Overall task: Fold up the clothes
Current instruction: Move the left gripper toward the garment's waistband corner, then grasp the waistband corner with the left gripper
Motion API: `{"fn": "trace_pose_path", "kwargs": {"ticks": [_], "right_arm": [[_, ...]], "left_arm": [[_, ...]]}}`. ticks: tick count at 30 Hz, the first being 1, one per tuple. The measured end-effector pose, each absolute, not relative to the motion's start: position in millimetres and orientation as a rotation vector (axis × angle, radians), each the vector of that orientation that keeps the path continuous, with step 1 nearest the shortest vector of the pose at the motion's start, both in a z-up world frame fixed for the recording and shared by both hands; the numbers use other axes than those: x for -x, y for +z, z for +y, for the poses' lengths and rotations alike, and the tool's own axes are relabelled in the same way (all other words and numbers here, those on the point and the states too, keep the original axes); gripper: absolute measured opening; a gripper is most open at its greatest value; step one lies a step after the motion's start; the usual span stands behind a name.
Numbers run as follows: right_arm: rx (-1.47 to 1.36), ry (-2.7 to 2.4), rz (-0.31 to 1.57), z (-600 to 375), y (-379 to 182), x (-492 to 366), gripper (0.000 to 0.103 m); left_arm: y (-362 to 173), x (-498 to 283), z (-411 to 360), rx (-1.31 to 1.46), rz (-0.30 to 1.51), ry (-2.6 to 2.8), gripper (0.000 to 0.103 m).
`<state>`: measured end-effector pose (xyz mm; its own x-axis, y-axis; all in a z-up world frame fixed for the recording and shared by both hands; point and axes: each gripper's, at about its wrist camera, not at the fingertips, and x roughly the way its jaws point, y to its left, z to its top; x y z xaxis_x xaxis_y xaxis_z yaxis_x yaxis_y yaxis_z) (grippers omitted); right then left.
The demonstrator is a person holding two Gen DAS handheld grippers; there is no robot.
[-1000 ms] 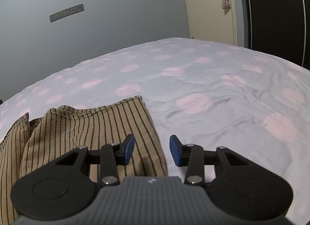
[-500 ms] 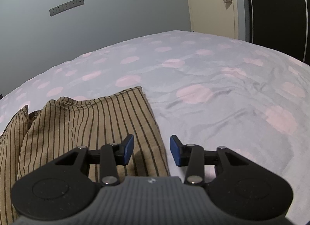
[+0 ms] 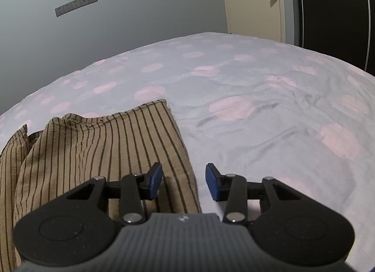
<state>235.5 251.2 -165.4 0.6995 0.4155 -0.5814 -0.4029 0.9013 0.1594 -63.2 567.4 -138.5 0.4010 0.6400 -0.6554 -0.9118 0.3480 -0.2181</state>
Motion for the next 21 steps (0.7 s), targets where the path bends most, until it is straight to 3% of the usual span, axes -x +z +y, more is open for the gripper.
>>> {"fn": "trace_pose_path", "kwargs": {"ticks": [16,21], "right_arm": [[-0.017,0.464,0.673,251,-167,-237,0.045],[-0.018,0.464,0.683,251,-169,-238,0.045]], "left_arm": [[-142,43,550,0.533,0.536,0.940,0.040],[-142,32,539,0.435,0.568,0.933,0.012]]}}
